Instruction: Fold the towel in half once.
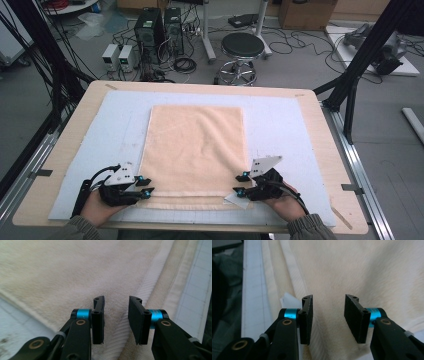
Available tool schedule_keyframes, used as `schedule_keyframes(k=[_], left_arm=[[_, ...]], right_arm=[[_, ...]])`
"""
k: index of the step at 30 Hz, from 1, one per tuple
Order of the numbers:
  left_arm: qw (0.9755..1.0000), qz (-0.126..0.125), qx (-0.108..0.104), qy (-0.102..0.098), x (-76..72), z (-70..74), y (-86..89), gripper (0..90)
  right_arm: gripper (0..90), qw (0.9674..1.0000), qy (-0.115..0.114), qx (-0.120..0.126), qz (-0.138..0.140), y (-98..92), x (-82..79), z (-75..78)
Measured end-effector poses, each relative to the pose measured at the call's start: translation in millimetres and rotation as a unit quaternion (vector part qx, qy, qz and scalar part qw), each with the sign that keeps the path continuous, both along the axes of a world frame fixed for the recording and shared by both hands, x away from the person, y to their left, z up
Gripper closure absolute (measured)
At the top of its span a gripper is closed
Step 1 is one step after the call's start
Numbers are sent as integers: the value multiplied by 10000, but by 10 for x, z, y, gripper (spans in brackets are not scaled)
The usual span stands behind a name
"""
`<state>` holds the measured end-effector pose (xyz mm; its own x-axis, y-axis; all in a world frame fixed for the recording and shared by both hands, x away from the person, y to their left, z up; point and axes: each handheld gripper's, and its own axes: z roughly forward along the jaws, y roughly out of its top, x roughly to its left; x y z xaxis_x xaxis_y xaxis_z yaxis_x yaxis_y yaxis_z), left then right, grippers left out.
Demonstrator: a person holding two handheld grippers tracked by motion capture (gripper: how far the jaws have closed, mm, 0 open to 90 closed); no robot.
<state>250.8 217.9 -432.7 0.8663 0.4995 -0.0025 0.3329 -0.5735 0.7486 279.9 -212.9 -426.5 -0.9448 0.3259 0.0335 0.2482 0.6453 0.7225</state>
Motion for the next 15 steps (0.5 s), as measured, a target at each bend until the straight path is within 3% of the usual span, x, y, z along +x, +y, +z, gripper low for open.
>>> schedule_keyframes(k=[2,5,7,9,12,15], left_arm=[[10000,-71,5,15,8,-39,-25,699],[9999,-93,42,-45,14,-36,-45,822],[9999,-72,66,-59,10,-23,-59,850],[9999,-55,75,-96,-1,-5,-53,859],[9998,9,-70,-183,-32,59,-11,861],[9991,62,-227,-360,-80,165,39,862]], right_arm=[[625,9998,27,-197,94,40,13,-78],[754,9997,27,-156,181,55,36,-88],[833,9996,44,-104,254,66,58,-87],[851,9996,25,-125,254,74,65,-70],[856,9996,4,-89,250,66,42,-24],[857,9996,-82,110,257,34,14,87]])
